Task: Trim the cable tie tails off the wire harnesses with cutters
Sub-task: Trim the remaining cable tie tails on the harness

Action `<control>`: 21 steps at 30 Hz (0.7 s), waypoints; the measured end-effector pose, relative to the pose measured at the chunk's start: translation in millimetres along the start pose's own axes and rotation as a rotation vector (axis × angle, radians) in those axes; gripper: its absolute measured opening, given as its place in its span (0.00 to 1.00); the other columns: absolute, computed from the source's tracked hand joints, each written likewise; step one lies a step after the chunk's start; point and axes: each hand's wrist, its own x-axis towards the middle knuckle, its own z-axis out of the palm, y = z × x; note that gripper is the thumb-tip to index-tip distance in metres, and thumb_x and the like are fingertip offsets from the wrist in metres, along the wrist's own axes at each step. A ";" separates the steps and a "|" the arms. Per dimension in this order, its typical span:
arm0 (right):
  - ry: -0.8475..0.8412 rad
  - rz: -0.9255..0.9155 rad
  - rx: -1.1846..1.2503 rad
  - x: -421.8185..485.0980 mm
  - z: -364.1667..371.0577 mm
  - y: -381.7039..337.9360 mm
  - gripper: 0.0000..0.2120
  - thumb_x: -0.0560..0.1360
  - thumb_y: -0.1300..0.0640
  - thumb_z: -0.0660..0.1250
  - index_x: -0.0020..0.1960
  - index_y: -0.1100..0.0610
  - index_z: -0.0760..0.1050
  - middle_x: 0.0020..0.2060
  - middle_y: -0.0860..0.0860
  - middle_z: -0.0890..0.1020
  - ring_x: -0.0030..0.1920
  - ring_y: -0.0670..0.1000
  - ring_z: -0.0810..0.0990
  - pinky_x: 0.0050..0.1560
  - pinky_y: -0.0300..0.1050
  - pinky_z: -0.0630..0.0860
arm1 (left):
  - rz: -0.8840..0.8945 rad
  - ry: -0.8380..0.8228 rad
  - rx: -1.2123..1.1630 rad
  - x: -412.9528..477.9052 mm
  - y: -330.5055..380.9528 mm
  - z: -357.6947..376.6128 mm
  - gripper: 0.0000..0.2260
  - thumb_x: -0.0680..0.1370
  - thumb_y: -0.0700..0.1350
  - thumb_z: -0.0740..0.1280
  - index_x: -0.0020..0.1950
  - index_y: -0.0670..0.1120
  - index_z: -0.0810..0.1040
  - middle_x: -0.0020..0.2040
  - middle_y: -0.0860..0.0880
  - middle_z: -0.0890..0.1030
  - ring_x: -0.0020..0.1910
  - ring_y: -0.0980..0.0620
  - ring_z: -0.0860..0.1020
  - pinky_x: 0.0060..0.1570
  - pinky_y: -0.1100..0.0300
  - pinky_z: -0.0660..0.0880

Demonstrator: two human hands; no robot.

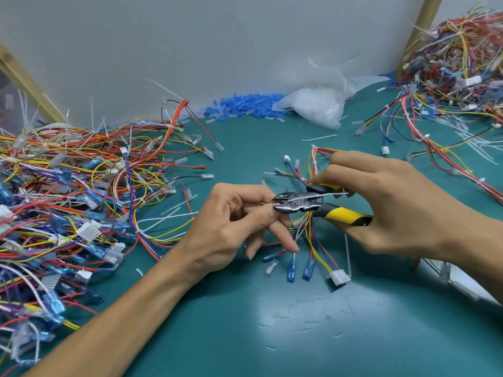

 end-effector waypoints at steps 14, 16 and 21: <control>-0.051 0.000 0.086 0.9 3.5 -0.4 0.11 0.77 0.49 0.64 0.46 0.58 0.77 0.36 0.48 0.73 0.37 0.57 0.70 0.36 0.55 0.72 | 0.015 0.024 -0.017 -0.2 -5.0 0.9 0.11 0.82 0.44 0.64 0.47 0.39 0.79 0.41 0.40 0.87 0.22 0.46 0.70 0.27 0.56 0.70; -0.048 -0.002 0.116 1.0 2.7 -1.9 0.14 0.76 0.48 0.61 0.44 0.59 0.76 0.35 0.50 0.73 0.36 0.57 0.70 0.35 0.54 0.71 | 0.024 0.031 -0.033 0.2 -5.7 0.5 0.10 0.83 0.44 0.64 0.48 0.40 0.80 0.41 0.40 0.87 0.22 0.46 0.70 0.26 0.57 0.69; -0.041 0.020 0.156 0.2 4.7 -4.6 0.12 0.77 0.52 0.61 0.43 0.60 0.76 0.32 0.51 0.71 0.34 0.54 0.65 0.34 0.51 0.66 | -0.008 0.032 -0.077 2.0 -8.4 -1.0 0.10 0.82 0.45 0.63 0.50 0.40 0.79 0.40 0.38 0.86 0.22 0.46 0.71 0.26 0.55 0.65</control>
